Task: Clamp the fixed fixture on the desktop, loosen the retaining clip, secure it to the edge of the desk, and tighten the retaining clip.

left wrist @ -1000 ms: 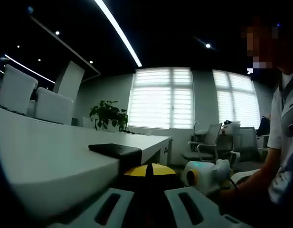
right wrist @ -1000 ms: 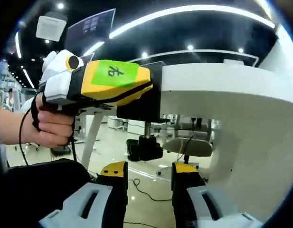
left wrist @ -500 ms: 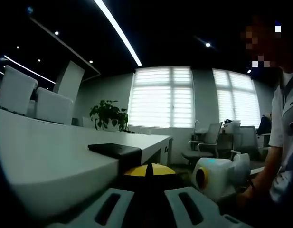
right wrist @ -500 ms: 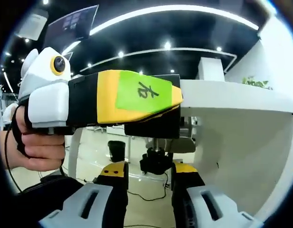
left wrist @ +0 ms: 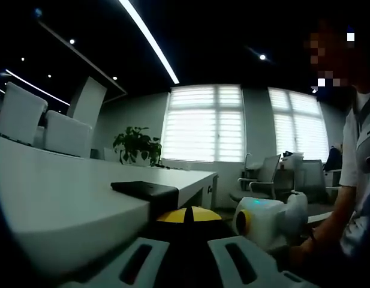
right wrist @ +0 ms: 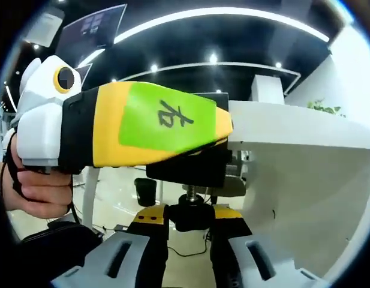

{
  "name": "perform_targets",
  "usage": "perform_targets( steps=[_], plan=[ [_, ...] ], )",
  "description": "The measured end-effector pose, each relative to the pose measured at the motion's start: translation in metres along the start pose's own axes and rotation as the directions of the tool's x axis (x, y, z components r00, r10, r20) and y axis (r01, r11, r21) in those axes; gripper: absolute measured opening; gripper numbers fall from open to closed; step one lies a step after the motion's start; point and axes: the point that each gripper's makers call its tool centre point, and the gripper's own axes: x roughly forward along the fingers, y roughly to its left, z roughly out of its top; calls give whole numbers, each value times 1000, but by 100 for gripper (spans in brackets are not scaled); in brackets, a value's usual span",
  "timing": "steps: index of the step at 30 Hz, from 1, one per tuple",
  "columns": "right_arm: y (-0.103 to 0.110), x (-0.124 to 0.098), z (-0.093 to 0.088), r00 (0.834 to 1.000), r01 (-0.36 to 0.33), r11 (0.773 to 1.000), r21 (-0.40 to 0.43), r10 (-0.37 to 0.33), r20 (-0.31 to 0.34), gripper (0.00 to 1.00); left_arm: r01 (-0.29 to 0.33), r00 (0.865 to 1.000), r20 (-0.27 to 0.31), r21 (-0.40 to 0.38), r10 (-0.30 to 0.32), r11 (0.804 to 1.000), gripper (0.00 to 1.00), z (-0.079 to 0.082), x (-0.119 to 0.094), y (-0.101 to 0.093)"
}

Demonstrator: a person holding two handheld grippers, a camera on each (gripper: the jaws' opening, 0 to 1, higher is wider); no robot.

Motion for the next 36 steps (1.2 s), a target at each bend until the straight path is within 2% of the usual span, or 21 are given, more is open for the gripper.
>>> perform_targets(
  steps=[2,4,5,6,10,13,15,17,20,22,25,27,28,30,32,33,34,36],
  plan=[
    [3,0,0,999,-41,999,9,40,21,24,0,1000,-1,0,0,1000,1,0,0,-1],
    [10,0,2,992,-125,989,80,123,32,24,0,1000,6,-1,0,1000,1,1,-1,-2],
    [11,0,1,989,-147,986,85,144,30,24,-1,1000,7,-1,1,1000,1,2,-1,-3],
    [8,2,2,983,-183,981,57,182,32,24,-1,1000,2,-1,1,1000,1,1,-1,-3],
    [14,1,2,944,-328,945,19,327,40,24,0,1000,0,-1,0,1000,1,0,0,-4],
    [17,-1,1,905,-422,905,-55,424,32,24,-1,1000,-3,0,1,1000,1,-1,0,-5],
    [20,-2,0,875,-482,874,-65,484,20,24,-1,1000,-2,-2,1,1000,1,-1,0,-6],
    [20,0,-2,852,-522,849,-84,524,-7,25,-2,1000,-1,-2,2,1000,1,-2,0,-8],
    [18,4,-4,840,-541,836,-98,541,-22,25,-1,1000,-4,-4,1,1000,1,-2,0,-6],
    [18,3,-7,847,-530,842,-103,530,-33,25,-1,1000,-3,-6,1,1000,1,-2,0,-2],
    [12,2,-20,906,-424,901,-95,422,-42,29,-1,1000,-2,-5,1,1000,1,-2,0,-1],
    [6,-3,-24,937,-349,937,-19,349,-13,34,-2,1000,-4,-3,2,1000,1,-3,1,-1],
    [4,-5,-25,946,-325,946,4,325,-9,34,-3,1000,-5,-1,3,1000,1,-3,1,-1],
    [-1,-11,-26,977,-215,973,85,215,12,34,-4,1000,-5,-4,4,1000,1,-3,1,-1],
    [0,-16,-27,991,-136,980,143,135,12,34,-4,1000,-5,-20,4,1000,1,-1,1,0],
    [0,-19,-25,995,-100,988,117,100,10,35,-3,1000,4,-21,3,1000,1,1,1,0],
    [-6,-20,-21,1000,-16,998,55,15,14,35,-3,1000,5,-19,3,1000,1,3,1,0],
    [-6,-19,-12,999,34,999,13,-34,32,35,-8,1000,2,-8,8,1000,1,3,1,0]
  ],
)
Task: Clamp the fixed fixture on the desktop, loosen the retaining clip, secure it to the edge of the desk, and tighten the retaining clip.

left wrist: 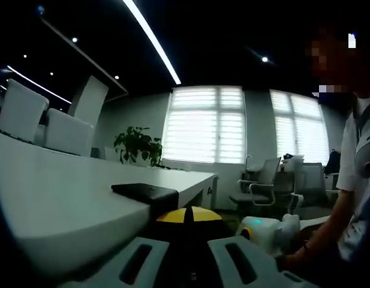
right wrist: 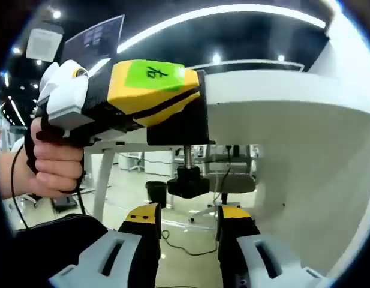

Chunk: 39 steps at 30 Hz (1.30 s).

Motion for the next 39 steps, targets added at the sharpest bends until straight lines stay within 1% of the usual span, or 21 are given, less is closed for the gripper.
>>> perform_targets(
  steps=[2,3,4,5,7,9,11,14,16,18,20,21,23,25,27,29,32,35,36,37,39],
  plan=[
    [2,2,3,1000,23,1000,-3,-23,-3,35,0,1000,4,-9,0,1000,1,1,-1,1],
    [6,4,4,1000,17,1000,-16,-17,-2,35,0,1000,5,-8,0,1000,1,1,-1,1],
    [5,5,7,1000,30,999,-44,-30,2,35,-1,1000,5,-4,1,1000,1,1,-1,1],
    [5,6,9,999,38,998,-46,-38,10,34,-1,1000,6,-1,1,1000,1,1,-1,1],
    [10,7,13,999,28,999,-43,-27,23,34,-1,1000,5,-1,1,1000,1,1,-1,2],
    [11,8,18,999,39,998,-50,-37,29,35,-1,1000,6,2,1,1000,1,1,-1,2],
    [8,9,15,999,44,998,-52,-42,28,34,-1,1000,6,3,1,1000,1,1,-1,3],
    [4,11,16,998,55,997,-54,-53,28,28,-1,1000,5,4,1,1000,1,1,-1,3],
    [-1,12,15,998,58,998,-39,-57,24,24,-1,1000,4,7,1,1000,1,1,0,4],
    [-1,13,16,999,27,999,-19,-27,23,23,0,1000,2,10,0,1000,1,1,0,4],
    [1,13,17,999,-3,1000,-26,4,32,23,1,1000,4,8,-1,1000,1,1,-1,5],
    [2,13,17,998,-41,999,-10,42,43,23,1,1000,6,5,-1,1000,1,2,-1,5],
    [5,13,18,993,-101,995,-26,103,55,23,1,1000,6,8,-1,1000,1,2,0,5],
    [6,12,18,985,-165,986,-17,166,57,23,-1,1000,5,11,1,1000,1,2,-1,6],
    [9,11,18,967,-249,968,-31,251,49,23,-1,1000,3,12,1,1000,1,1,-1,7],
    [12,10,17,942,-333,943,-17,334,40,23,-2,1000,3,13,2,1000,1,1,-1,7],
    [15,10,18,914,-403,913,-60,405,29,23,-2,1000,2,13,2,1000,1,1,-1,8],
    [16,10,17,900,-434,900,-46,435,33,23,-2,1000,4,14,2,1000,1,1,0,4],
    [16,9,17,898,-437,899,-35,438,39,23,-3,1000,1,15,3,1000,1,0,1,4],
    [15,9,16,901,-432,902,-26,432,43,23,-5,1000,-3,18,5,1000,1,-1,1,4],
    [12,7,15,915,-400,916,-9,400,52,23,-7,1000,-4,17,7,1000,1,-2,1,4]
  ],
)
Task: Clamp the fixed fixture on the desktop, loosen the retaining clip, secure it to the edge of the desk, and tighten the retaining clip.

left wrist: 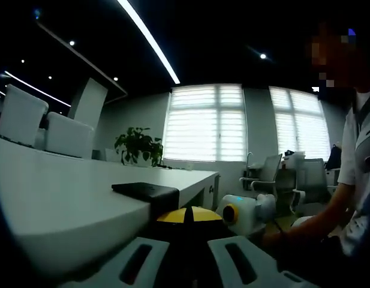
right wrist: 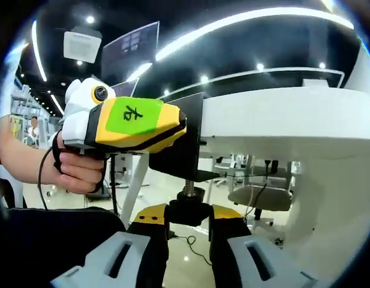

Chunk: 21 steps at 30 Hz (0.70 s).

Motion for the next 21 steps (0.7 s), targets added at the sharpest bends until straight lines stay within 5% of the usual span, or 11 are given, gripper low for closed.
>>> perform_targets(
  steps=[4,9,13,21],
  plan=[
    [-7,-12,-11,989,149,988,-34,-150,-18,27,0,1000,-4,3,0,1000,1,0,0,1],
    [-17,-34,-13,943,333,939,86,-334,-4,28,2,1000,-4,2,-2,1000,1,0,-1,2],
    [-12,-38,-7,922,386,916,106,-385,-27,29,-2,1000,-11,7,2,1000,1,0,-1,2],
    [8,-13,4,936,352,933,-72,-352,9,32,-6,1000,-7,2,6,1000,1,1,-1,3]
  ],
)
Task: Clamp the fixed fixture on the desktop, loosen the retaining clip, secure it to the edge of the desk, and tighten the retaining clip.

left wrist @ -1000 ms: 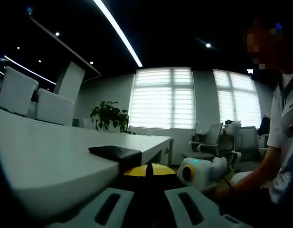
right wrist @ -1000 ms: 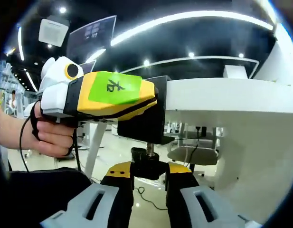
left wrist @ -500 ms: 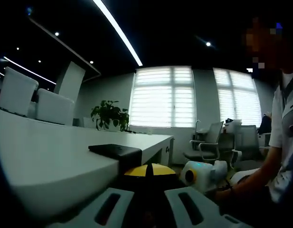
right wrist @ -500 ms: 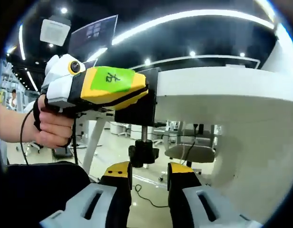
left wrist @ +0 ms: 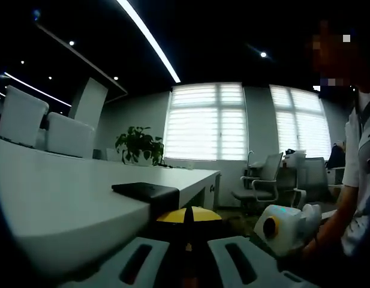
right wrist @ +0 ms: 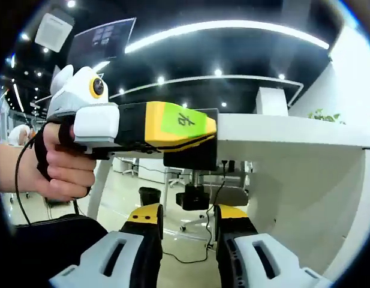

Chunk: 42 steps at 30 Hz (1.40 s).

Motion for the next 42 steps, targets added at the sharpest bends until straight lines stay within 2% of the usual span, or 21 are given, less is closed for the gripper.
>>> perform_targets(
  steps=[3,6,9,12,15,18,19,21,24,28,29,31,32,33,34,36,39,41,42],
  plan=[
    [-4,10,0,999,26,999,-25,-26,-18,31,0,1000,0,0,0,1000,1,0,0,0],
    [-6,15,1,999,35,999,18,-35,-31,28,1,1000,2,-1,-1,1000,1,0,0,0],
    [-10,20,-1,998,46,999,13,-46,-47,24,4,1000,4,-4,-4,1000,1,0,0,0],
    [-11,18,-2,998,30,999,44,-28,-48,23,6,1000,4,-4,-6,1000,1,0,0,-1],
    [-9,17,-1,1000,-20,998,55,21,-21,23,8,1000,5,-5,-8,1000,1,0,1,-2],
    [-6,17,0,993,-117,992,50,117,-2,23,8,1000,3,-4,-8,1000,1,0,1,-3],
    [-5,18,-1,989,-148,988,52,148,-1,23,8,1000,3,-3,-8,1000,1,0,1,-3],
    [-1,17,-5,969,-244,966,80,247,-29,23,8,1000,9,-6,-8,1000,1,1,1,-3],
    [0,17,-6,933,-357,934,19,358,-48,23,8,1000,8,-8,-8,1000,1,0,1,-5],
    [2,15,-7,895,-445,894,-46,443,-50,22,10,1000,13,-16,-9,1000,1,0,1,-6],
    [0,15,-11,893,-449,892,-51,446,-62,20,10,1000,14,-15,-9,1000,1,0,1,-6],
    [2,14,-16,876,-481,876,-29,479,-63,17,9,1000,13,-15,-9,1000,1,0,1,-6],
    [-1,15,-18,882,-468,883,-31,466,-72,10,8,1000,15,-14,-8,1000,1,0,1,-6],
    [-5,14,-27,886,-455,890,-44,447,-122,0,9,1000,17,-17,-8,1000,1,0,1,-7],
    [-5,12,-34,887,-445,895,-36,434,-155,3,9,1000,14,-12,-9,1000,1,0,1,-7],
    [2,8,-37,891,-441,897,-32,433,-138,5,12,1000,19,-20,-11,1000,1,0,0,-7],
    [14,1,-42,887,-444,896,27,443,-132,24,14,1000,22,-21,-14,1000,1,0,0,-8],
    [19,-2,-42,893,-430,902,31,431,-128,28,15,1000,23,-22,-14,1000,1,0,0,-9],
    [19,-3,-38,905,-409,912,26,409,-118,28,15,1000,23,-21,-14,1000,1,0,0,-9]
  ],
)
